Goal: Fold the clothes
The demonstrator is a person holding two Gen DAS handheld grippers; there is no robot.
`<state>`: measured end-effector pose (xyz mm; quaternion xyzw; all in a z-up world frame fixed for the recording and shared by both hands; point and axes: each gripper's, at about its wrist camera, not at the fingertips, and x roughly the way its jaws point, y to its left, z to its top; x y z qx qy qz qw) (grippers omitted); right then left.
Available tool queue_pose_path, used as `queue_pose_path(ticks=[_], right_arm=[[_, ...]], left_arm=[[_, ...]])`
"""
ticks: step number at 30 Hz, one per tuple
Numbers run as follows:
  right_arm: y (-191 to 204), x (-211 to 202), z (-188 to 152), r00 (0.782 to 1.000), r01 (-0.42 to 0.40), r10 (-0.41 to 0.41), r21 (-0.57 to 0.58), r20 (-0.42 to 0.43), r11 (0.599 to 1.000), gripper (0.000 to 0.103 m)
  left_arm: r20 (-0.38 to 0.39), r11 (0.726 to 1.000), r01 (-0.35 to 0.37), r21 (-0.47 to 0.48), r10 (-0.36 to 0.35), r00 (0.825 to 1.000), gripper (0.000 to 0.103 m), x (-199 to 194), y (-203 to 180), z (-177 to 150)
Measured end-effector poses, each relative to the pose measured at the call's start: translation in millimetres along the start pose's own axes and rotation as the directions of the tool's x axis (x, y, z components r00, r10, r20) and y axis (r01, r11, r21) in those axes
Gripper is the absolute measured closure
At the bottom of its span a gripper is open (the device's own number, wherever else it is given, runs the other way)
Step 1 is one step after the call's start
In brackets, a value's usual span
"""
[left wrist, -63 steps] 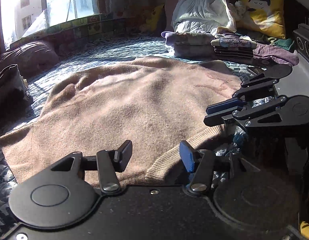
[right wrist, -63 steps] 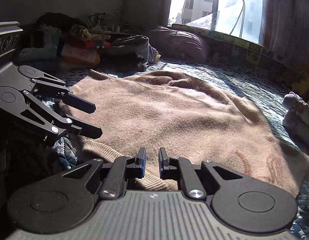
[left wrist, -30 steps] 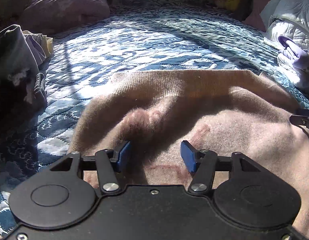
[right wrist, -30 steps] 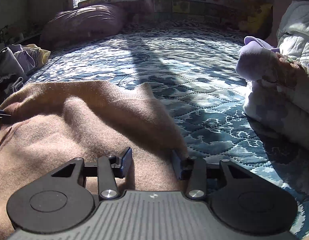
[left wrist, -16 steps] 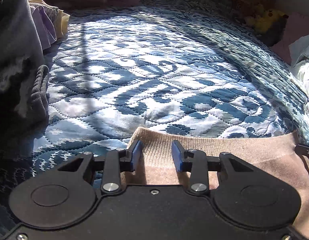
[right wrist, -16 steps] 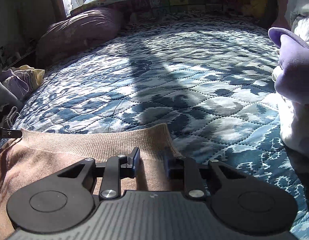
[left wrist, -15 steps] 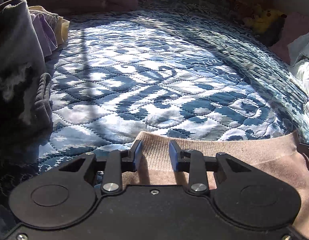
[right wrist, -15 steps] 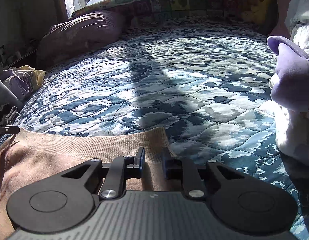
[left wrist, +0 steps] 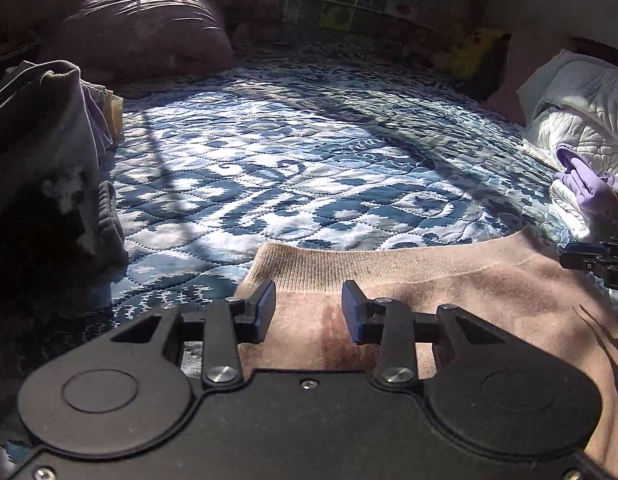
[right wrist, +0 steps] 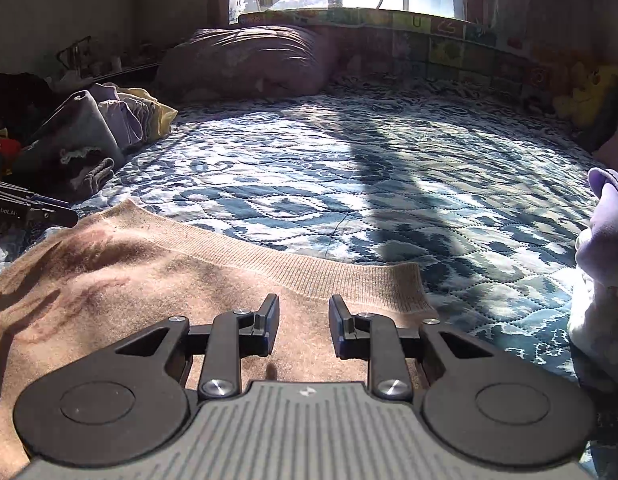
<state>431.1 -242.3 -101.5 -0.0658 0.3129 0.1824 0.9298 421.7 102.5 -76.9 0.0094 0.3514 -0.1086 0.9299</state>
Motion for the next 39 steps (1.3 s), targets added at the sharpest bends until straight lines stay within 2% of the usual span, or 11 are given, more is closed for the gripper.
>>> queue_pose_path(ticks=[2,4,8,15,19,24,30,33,35,37,39], right_arm=[[22,22,-16,0.992,0.069,-0.082,-0.131,-0.093,0.989,0.068],[28,14,-18,0.992,0.102,-0.11,-0.135,-0.054,0.986,0.068],[56,-41,-21,0.988,0.148,-0.141,-0.147,0.054,0.978,0.068],[154,-144,-88,0.995,0.026,-0.015,-0.104,0.098,0.994,0.066],[204,-168,-137,0.996,-0.076,0.08,-0.111,0.033,0.991,0.058],[239,-192,-168,0.999,0.033,-0.031,-0.176,0.017,0.984,0.057],[259,-219,-196,0.995,0.101,-0.096,-0.222,0.036,0.97,0.057],[266,-228,-199,0.989,0.137,-0.12,-0.249,0.081,0.959,0.057],[266,-224,-200,0.993,0.115,-0.109,-0.245,0.041,0.963,0.057],[257,-221,-200,0.996,0.085,-0.085,-0.147,0.008,0.985,0.057],[248,-226,-197,0.998,0.065,-0.066,-0.06,-0.009,0.996,0.057]], left_arm=[[-0.092,0.998,-0.068,-0.003,0.067,0.993,0.062,27,7,-17],[-0.07,0.994,-0.071,-0.087,0.065,0.995,0.066,10,16,-15],[0.043,0.991,-0.101,-0.088,0.105,0.994,0.069,-62,7,-31],[0.094,0.925,-0.117,-0.362,0.161,0.982,0.044,-176,8,-131],[0.128,0.958,-0.15,-0.246,0.186,0.974,0.044,-208,-6,-170],[-0.029,0.959,-0.248,-0.138,0.247,0.969,0.039,-196,6,-207],[0.201,0.908,-0.108,-0.406,0.204,0.958,0.055,-228,53,-196],[0.293,0.93,0.023,-0.366,0.091,0.952,0.058,-213,57,-176],[0.214,0.928,0.076,-0.366,0.004,0.977,0.056,-180,62,-163],[0.049,0.93,-0.051,-0.365,0.073,0.996,0.06,-142,71,-158],[0.047,0.918,-0.074,-0.388,0.1,0.994,0.07,-138,75,-152]])
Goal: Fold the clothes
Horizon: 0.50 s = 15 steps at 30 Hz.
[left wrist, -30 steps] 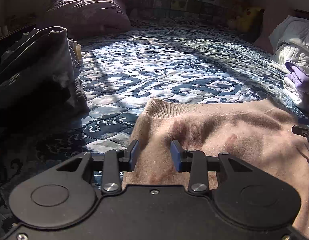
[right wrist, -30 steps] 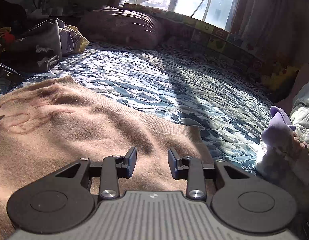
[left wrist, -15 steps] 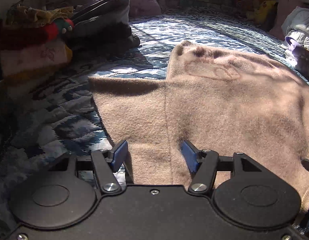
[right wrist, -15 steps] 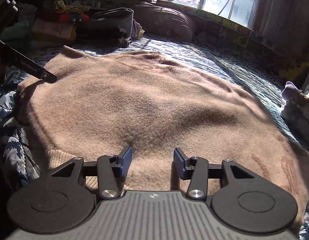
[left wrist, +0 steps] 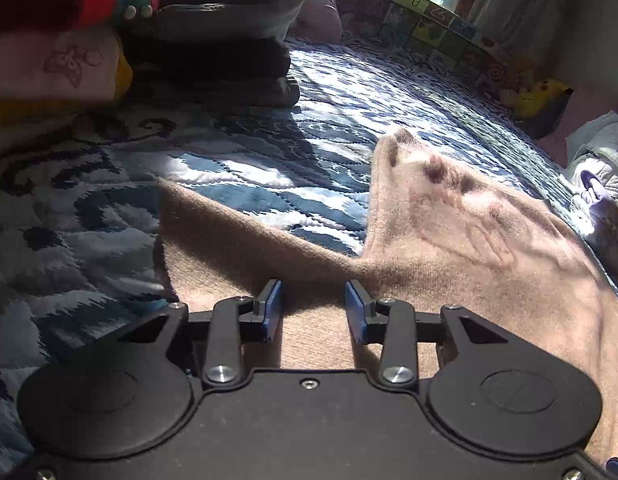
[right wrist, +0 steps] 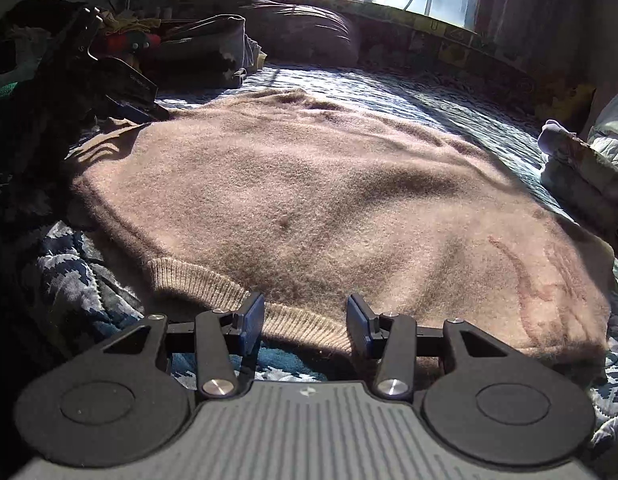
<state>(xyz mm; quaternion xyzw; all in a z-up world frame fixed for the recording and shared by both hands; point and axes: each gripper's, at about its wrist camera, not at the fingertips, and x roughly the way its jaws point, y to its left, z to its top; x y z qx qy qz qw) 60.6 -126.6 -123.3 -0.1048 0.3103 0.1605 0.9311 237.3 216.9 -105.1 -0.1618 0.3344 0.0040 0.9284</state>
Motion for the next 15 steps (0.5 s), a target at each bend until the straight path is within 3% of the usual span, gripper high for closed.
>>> queue_pose_path(ticks=[1,3,5,9,11,13,15], right_arm=[[-1,-5,1,1.0,0.005,-0.005,0.006,0.004,1.0,0.059],[0,-19,-3,0.998,0.035,-0.034,-0.012,0.049,0.999,0.059],[-7,-25,-2,0.993,0.075,-0.075,0.002,0.088,0.997,0.059],[-45,-14,11,0.958,0.246,-0.257,0.095,0.129,0.964,0.058],[-63,-7,9,0.942,0.303,-0.321,0.162,0.101,0.939,0.057],[-77,5,-3,0.949,0.307,-0.315,0.203,0.011,0.93,0.053],[-80,8,-16,0.952,0.305,-0.302,0.211,-0.045,0.929,0.053]], left_arm=[[0.013,1.0,-0.005,0.007,0.005,1.0,0.07,-7,-6,4],[0.056,0.995,-0.012,0.097,0.007,0.998,0.054,-18,-23,4],[0.054,0.988,0.008,0.156,-0.017,0.998,0.047,-19,-36,0],[0.042,0.969,0.138,0.203,-0.149,0.988,0.046,-25,-64,-18],[0.031,0.934,0.21,0.288,-0.228,0.973,0.046,-35,-92,-32],[-0.008,0.883,0.279,0.377,-0.297,0.955,0.046,-40,-120,-50],[-0.091,0.833,0.326,0.448,-0.32,0.943,0.046,-38,-145,-71]])
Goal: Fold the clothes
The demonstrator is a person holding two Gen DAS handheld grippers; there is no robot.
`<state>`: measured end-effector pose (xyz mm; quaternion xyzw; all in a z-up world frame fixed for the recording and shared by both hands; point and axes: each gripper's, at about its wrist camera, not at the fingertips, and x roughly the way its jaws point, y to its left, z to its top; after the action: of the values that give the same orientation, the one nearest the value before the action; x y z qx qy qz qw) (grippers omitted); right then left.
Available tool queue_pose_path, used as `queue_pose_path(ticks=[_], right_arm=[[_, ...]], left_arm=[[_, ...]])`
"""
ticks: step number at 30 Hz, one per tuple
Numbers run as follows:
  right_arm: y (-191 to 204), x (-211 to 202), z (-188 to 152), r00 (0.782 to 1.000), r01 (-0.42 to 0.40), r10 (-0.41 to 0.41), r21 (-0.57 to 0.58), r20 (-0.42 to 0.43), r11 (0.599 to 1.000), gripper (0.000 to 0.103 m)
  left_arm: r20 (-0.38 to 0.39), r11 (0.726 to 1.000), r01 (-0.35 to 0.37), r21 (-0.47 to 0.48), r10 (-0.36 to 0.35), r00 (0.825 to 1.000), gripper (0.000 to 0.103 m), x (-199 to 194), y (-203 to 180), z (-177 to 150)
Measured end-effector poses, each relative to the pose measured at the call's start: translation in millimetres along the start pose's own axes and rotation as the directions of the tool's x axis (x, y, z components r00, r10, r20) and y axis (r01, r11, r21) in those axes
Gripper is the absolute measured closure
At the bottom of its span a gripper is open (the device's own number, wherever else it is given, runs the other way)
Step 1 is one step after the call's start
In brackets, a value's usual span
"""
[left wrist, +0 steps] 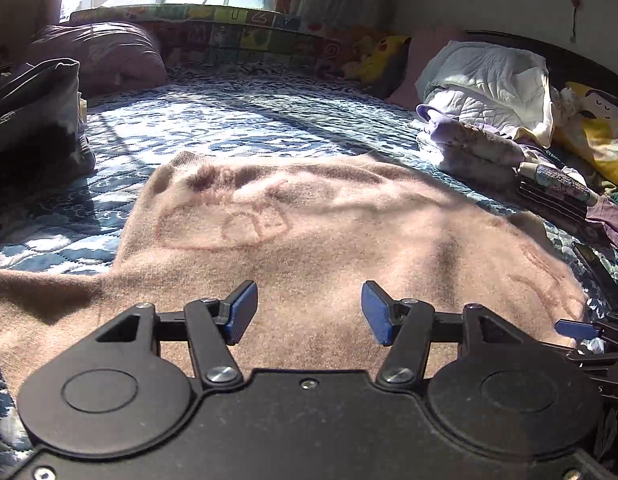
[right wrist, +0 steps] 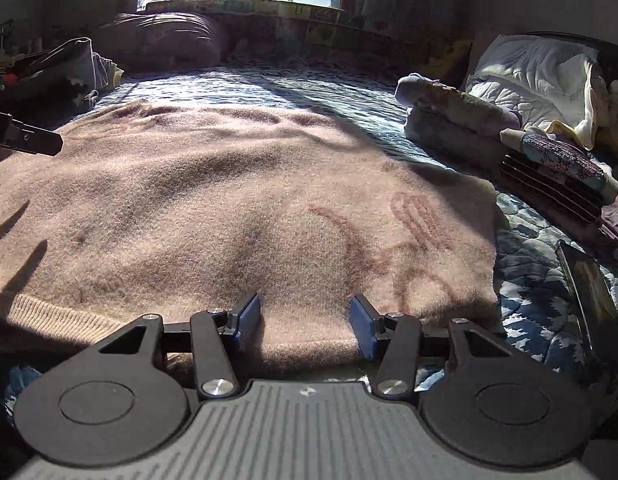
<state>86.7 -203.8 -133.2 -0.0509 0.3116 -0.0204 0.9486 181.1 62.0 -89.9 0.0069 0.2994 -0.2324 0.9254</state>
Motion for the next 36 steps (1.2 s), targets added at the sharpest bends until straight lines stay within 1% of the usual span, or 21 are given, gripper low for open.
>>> queue_pose_path(ticks=[1,2,3,4,5,8,9,11,12,13,14,16,17,19,22,25,28,29,33,34,36], right_arm=[[2,-5,1,1.0,0.011,-0.011,-0.017,-0.012,1.0,0.053],[7,-10,3,1.0,0.021,-0.021,-0.036,-0.011,0.999,0.054],[12,-16,3,1.0,0.026,-0.026,-0.063,0.008,0.998,0.055],[20,-22,1,0.999,0.027,-0.023,-0.106,0.041,0.994,0.055],[29,-28,-2,0.997,0.028,-0.015,-0.165,0.077,0.986,0.055],[57,-38,-6,0.987,-0.015,0.063,-0.296,0.151,0.955,0.058],[65,-38,-8,0.985,-0.047,0.096,-0.318,0.143,0.947,0.058],[72,-30,-12,0.991,-0.096,0.121,-0.315,0.063,0.944,0.062],[72,-30,-13,0.991,-0.102,0.123,-0.309,0.049,0.946,0.062],[70,-32,-11,0.991,-0.109,0.126,-0.307,0.035,0.946,0.062],[69,-34,-8,0.992,-0.117,0.127,-0.306,0.015,0.945,0.062],[66,-41,-4,0.991,-0.128,0.129,-0.308,-0.018,0.943,0.064],[62,-47,-3,0.99,-0.14,0.14,-0.295,-0.02,0.945,0.064],[51,-56,-2,0.986,-0.159,0.164,-0.234,0.003,0.959,0.065],[40,-48,13,0.988,-0.145,0.152,-0.145,0.039,0.979,0.065],[47,-18,51,0.985,-0.157,0.164,-0.099,0.061,0.983,0.065],[67,27,91,0.983,-0.163,0.172,-0.126,0.063,0.979,0.066],[73,42,103,0.978,-0.192,0.2,-0.117,0.061,0.974,0.069],[90,100,123,0.971,-0.241,0.238,-0.122,-0.033,0.963,0.071],[87,111,121,0.97,-0.238,0.232,-0.109,-0.071,0.965,0.071],[66,116,112,0.971,-0.229,0.224,-0.062,-0.078,0.972,0.072]], left_arm=[[-0.059,0.998,0.033,0.05,-0.03,0.998,0.046,9,-16,-6],[-0.153,0.982,0.102,0.159,-0.078,0.985,0.046,20,-38,-18],[-0.155,0.954,0.099,0.283,-0.057,0.986,0.041,21,-55,-28],[-0.114,0.92,0.05,0.388,-0.006,0.993,0.041,17,-69,-33],[-0.086,0.919,0.047,0.391,-0.014,0.996,0.047,12,-74,-31],[0.006,0.961,0.104,0.255,-0.109,0.994,0.049,5,-70,-15],[0.045,0.971,0.105,0.215,-0.117,0.992,0.049,6,-69,-10],[0.074,0.978,0.041,0.202,-0.057,0.996,0.05,16,-71,-4],[0.044,0.979,0.03,0.201,-0.039,0.998,0.049,27,-71,-3],[-0.042,0.976,0.061,0.208,-0.053,0.998,0.047,41,-71,-5],[-0.145,0.971,0.107,0.214,-0.077,0.987,0.041,55,-71,-8],[-0.165,0.955,0.124,0.27,-0.081,0.983,0.04,52,-75,-8],[-0.16,0.966,0.137,0.218,-0.103,0.982,0.04,47,-70,-3],[-0.088,0.986,0.132,0.097,-0.124,0.988,0.04,36,-54,3],[-0.027,0.998,0.027,-0.055,-0.029,0.999,0.041,30,-26,10],[-0.005,0.975,-0.045,-0.217,0.045,0.999,0.04,29,2,13],[-0.017,0.934,-0.114,-0.339,0.115,0.993,0.04,31,26,11],[-0.017,0.919,-0.133,-0.371,0.137,0.99,0.04,32,33,10],[-0.022,0.898,-0.122,-0.422,0.125,0.992,0.04,33,46,11],[-0.024,0.901,-0.122,-0.416,0.123,0.992,0.04,34,47,11],[-0.027,0.904,-0.117,-0.411,0.117,0.993,0.04,34,48,11]])
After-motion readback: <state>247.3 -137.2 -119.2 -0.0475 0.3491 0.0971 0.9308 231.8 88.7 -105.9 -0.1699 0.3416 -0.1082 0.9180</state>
